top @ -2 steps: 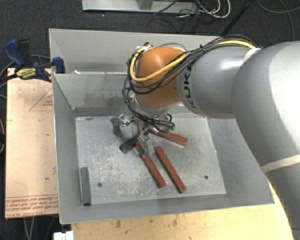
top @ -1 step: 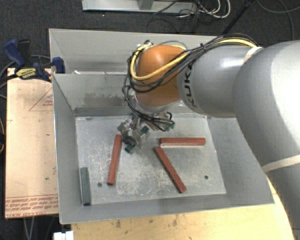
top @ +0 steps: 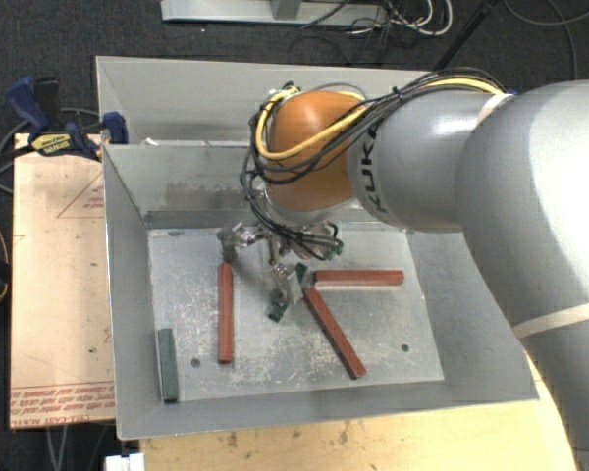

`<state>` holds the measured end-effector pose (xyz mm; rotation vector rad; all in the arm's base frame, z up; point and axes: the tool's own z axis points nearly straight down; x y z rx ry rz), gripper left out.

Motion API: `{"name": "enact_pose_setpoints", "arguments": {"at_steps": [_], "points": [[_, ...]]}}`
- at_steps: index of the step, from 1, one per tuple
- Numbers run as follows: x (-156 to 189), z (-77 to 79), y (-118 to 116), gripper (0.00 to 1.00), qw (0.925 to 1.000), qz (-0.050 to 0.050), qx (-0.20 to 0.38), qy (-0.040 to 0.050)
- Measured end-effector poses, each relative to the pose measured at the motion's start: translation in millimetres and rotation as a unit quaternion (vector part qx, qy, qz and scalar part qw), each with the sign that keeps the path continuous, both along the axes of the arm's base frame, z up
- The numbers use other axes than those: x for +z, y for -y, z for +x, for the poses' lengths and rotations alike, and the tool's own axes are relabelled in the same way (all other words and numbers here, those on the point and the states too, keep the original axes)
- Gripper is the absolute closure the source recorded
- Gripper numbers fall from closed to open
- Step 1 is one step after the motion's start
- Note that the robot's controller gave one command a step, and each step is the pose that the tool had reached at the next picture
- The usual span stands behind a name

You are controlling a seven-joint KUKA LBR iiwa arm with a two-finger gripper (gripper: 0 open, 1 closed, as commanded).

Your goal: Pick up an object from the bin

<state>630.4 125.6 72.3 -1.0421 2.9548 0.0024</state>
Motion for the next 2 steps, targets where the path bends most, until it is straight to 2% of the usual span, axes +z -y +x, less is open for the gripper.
{"name": "enact_pose_setpoints", "arguments": {"at_steps": [1,2], "points": [[10.4,3.0,-84.0,0.00,0.9860,-0.001,0.167,-0.0007],[-2.3,19.9,-47.5,0.00,0.9924,-0.001,0.123,-0.0017]]}}
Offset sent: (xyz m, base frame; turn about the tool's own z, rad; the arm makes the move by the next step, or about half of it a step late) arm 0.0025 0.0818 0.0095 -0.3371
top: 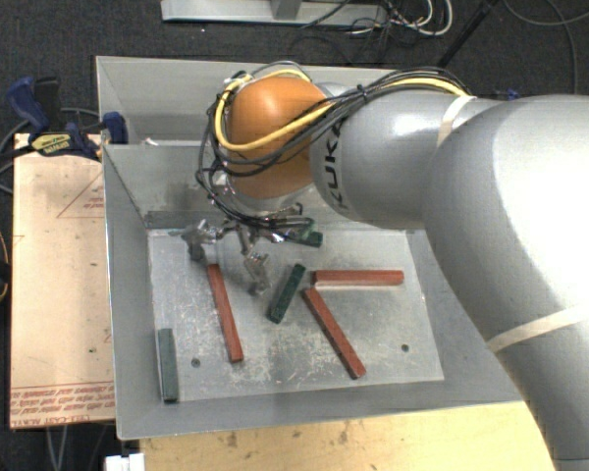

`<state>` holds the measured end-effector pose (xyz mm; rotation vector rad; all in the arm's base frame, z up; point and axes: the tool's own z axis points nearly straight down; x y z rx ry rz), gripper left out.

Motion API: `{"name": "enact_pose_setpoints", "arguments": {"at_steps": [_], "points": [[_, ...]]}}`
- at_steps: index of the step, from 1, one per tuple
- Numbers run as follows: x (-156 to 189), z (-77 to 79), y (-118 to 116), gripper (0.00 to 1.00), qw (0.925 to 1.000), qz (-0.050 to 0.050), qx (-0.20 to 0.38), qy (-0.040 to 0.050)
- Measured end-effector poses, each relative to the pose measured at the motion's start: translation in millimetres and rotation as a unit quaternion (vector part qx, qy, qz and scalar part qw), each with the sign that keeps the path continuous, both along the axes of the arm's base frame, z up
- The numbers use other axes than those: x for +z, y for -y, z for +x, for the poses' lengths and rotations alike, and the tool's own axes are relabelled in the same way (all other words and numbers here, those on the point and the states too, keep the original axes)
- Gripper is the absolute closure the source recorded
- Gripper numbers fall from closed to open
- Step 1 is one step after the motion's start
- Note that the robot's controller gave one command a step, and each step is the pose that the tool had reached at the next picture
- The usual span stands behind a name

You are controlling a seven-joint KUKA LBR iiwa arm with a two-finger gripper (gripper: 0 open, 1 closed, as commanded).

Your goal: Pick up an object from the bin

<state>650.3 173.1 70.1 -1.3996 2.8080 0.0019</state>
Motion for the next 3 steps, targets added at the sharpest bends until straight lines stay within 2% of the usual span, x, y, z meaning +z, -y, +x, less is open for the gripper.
{"name": "enact_pose_setpoints", "arguments": {"at_steps": [1,2,3], "points": [[0.1,-31.9,-34.4,0.00,0.9977,0.000,0.068,-0.0013],[0.8,-30.2,-32.3,1.00,0.9979,0.000,0.065,-0.0001],[141.0,-105.3,9.9,1.00,0.9997,0.000,0.023,0.0020]]}}
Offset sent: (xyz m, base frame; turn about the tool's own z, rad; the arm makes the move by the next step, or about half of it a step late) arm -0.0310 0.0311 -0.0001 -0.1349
